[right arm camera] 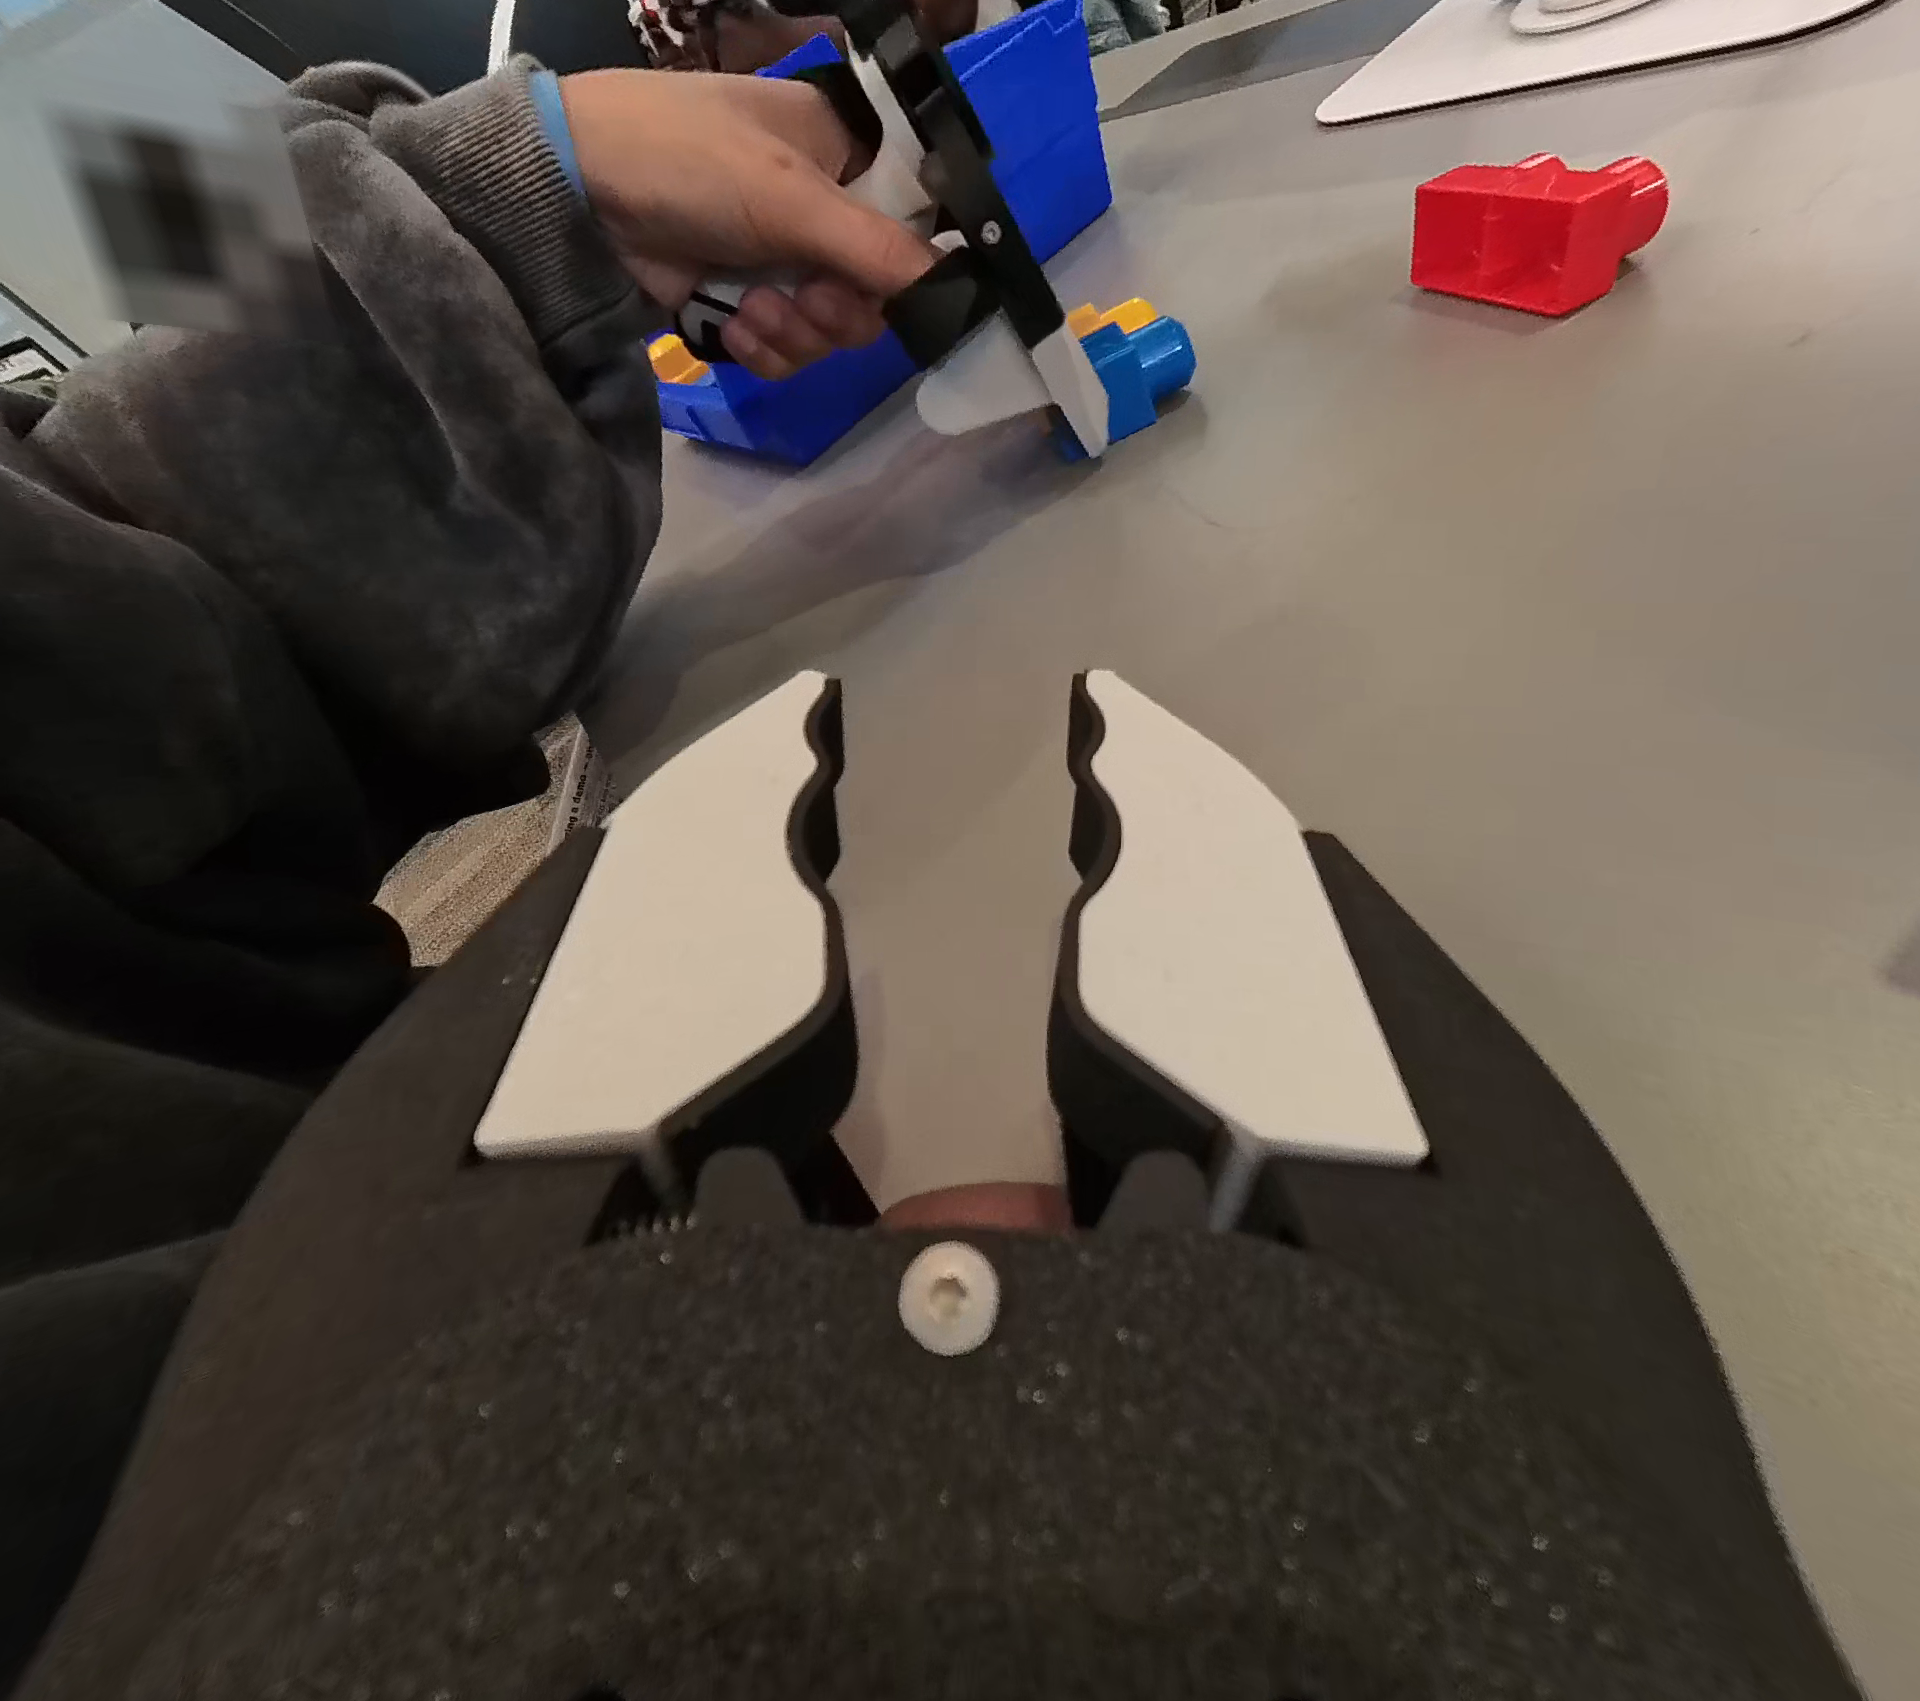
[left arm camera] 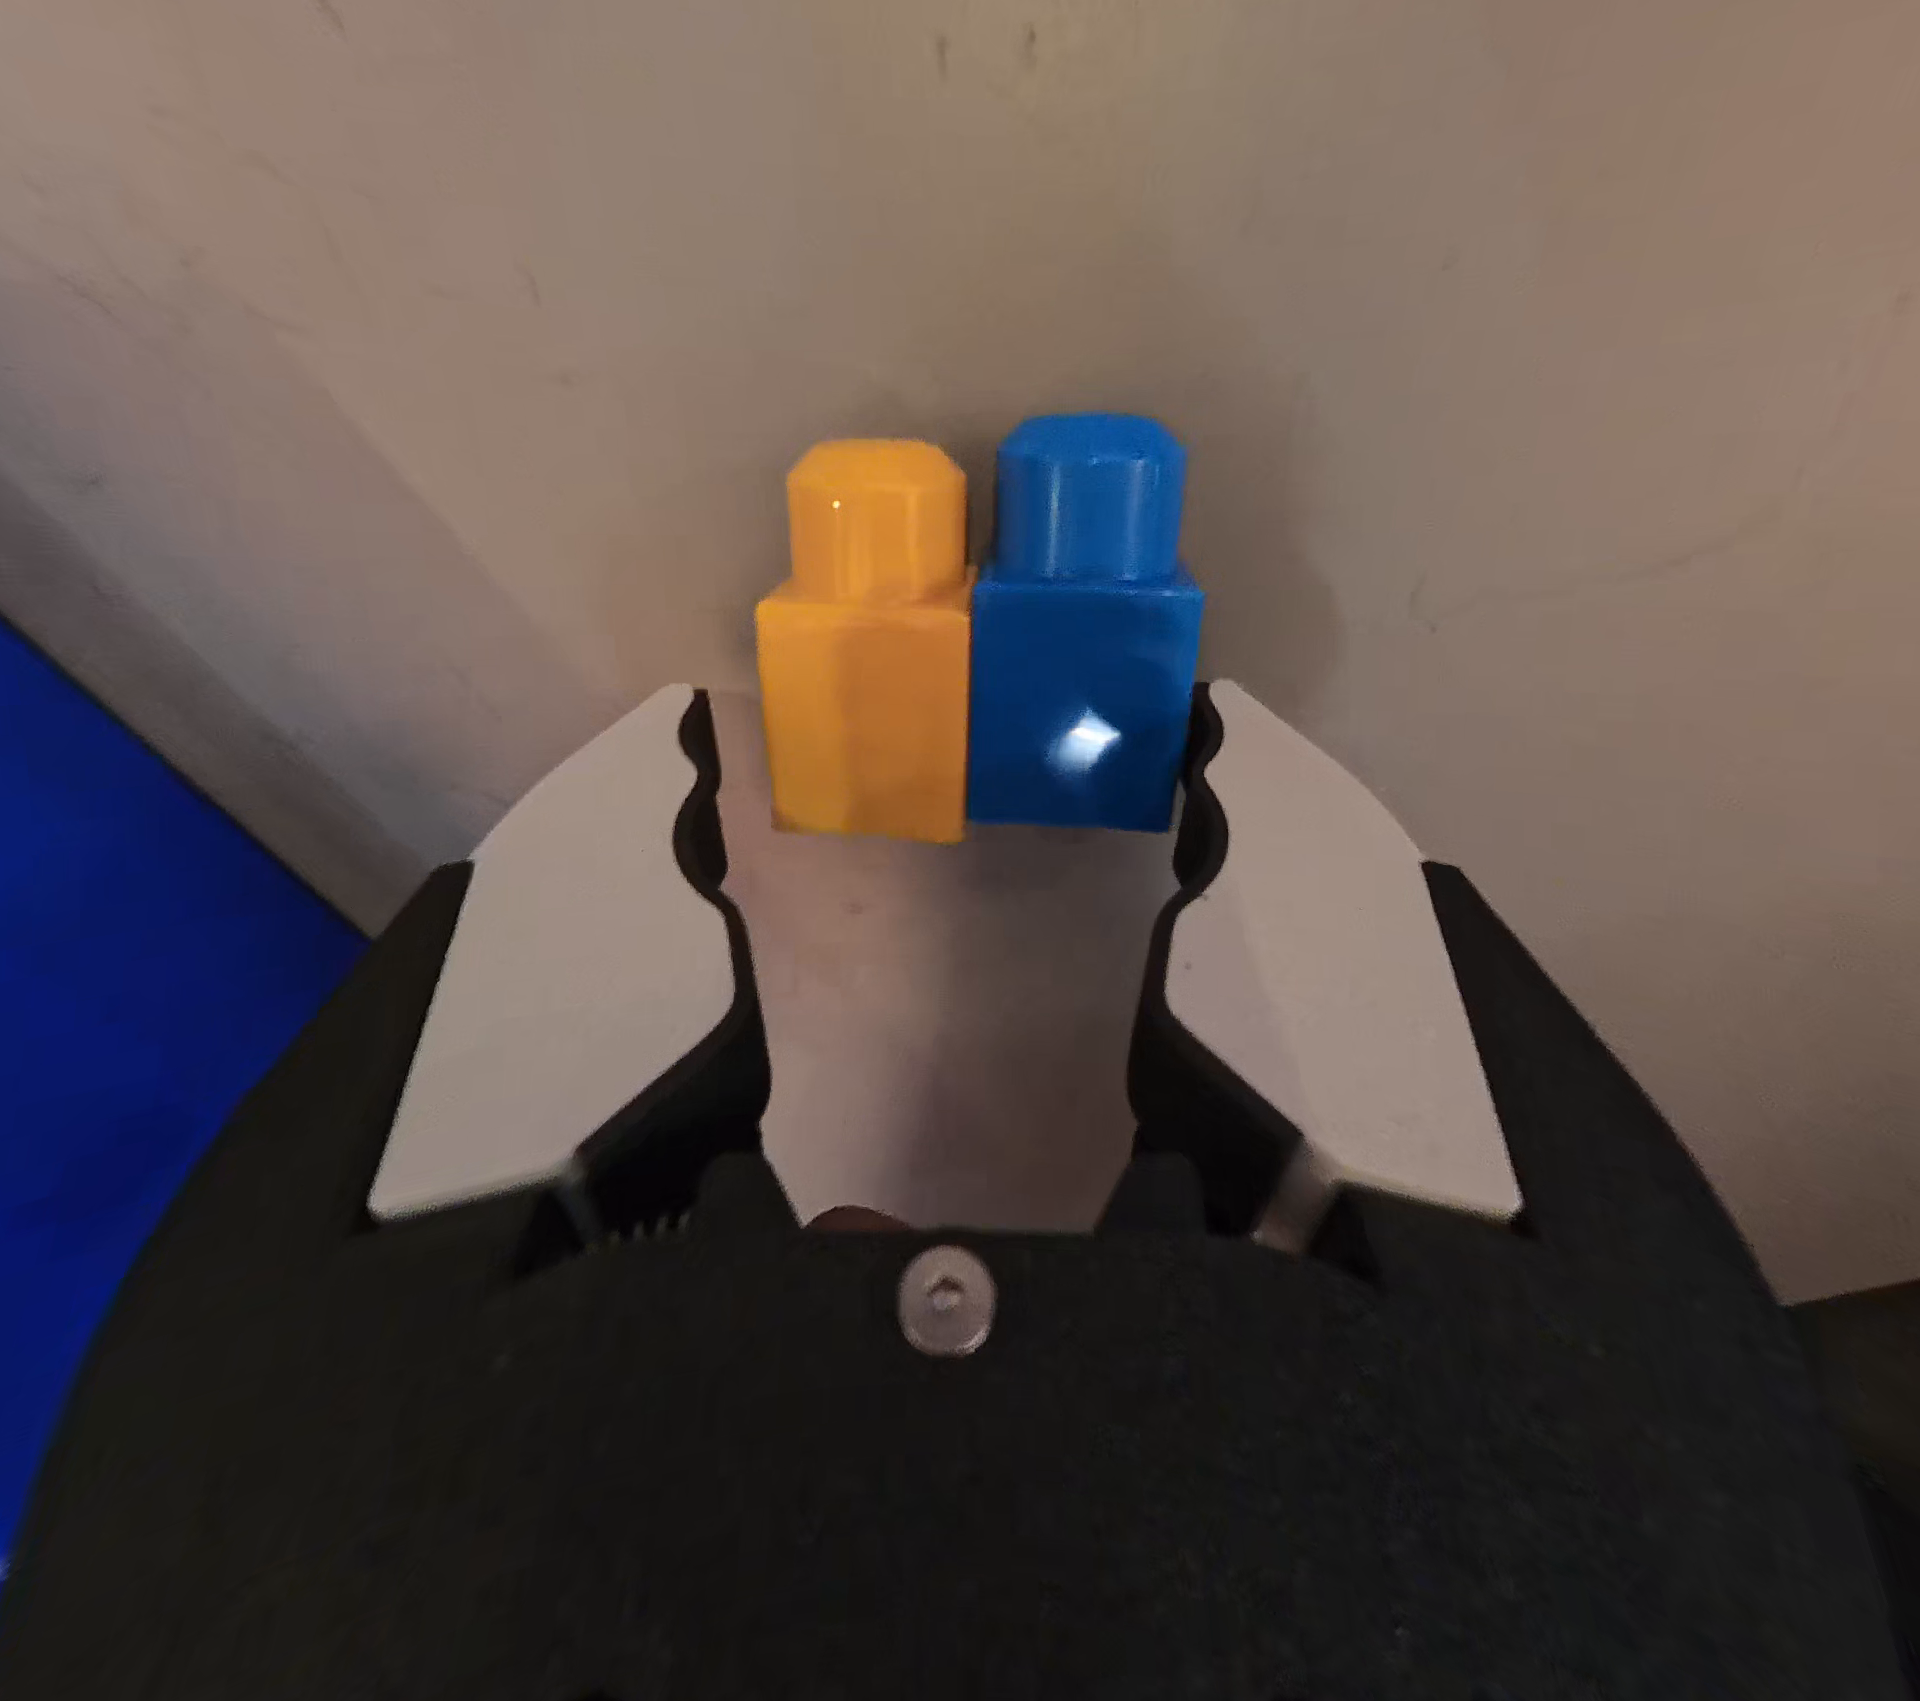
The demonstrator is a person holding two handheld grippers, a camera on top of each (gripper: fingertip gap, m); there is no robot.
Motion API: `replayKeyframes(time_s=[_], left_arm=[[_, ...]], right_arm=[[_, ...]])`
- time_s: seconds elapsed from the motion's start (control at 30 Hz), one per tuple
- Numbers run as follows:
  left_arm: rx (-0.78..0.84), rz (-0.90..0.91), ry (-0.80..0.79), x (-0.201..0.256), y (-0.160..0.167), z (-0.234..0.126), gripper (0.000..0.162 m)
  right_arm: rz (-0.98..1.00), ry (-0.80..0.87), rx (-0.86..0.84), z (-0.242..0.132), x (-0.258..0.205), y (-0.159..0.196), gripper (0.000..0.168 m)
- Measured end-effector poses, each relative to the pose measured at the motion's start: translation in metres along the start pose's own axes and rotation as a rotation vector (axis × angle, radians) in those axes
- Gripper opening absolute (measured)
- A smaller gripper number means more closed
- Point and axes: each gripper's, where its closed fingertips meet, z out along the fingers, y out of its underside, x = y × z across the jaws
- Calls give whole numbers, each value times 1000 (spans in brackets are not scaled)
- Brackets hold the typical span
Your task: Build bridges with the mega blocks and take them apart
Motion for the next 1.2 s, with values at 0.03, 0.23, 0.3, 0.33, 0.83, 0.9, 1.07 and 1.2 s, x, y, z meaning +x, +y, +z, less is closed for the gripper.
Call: replayKeyframes(time_s=[0.03,0.23,0.3,0.33,0.83,0.9,1.07,1.2], left_arm=[[-4,-4,5,1,0,1,85],[-16,-32,35,8,0,4,87],[-17,-35,36,8,-1,4,87],[-16,-37,32,7,-2,3,87],[170,-28,156,13,-14,-1,74],[251,-6,153,11,-14,-4,74],[547,64,67,0,-16,-20,74],[785,107,25,0,-14,-37,74]], right_arm=[[-1,0,0,0,0,0,42],[9,-2,9,-3,1,-2,42],[15,-5,10,-3,1,-3,42],[18,-7,10,-4,1,-3,42],[20,-12,-3,-2,0,0,43],[26,-13,-2,-3,1,1,43],[12,1,-2,-2,2,0,43],[17,5,-15,3,7,-5,44]])
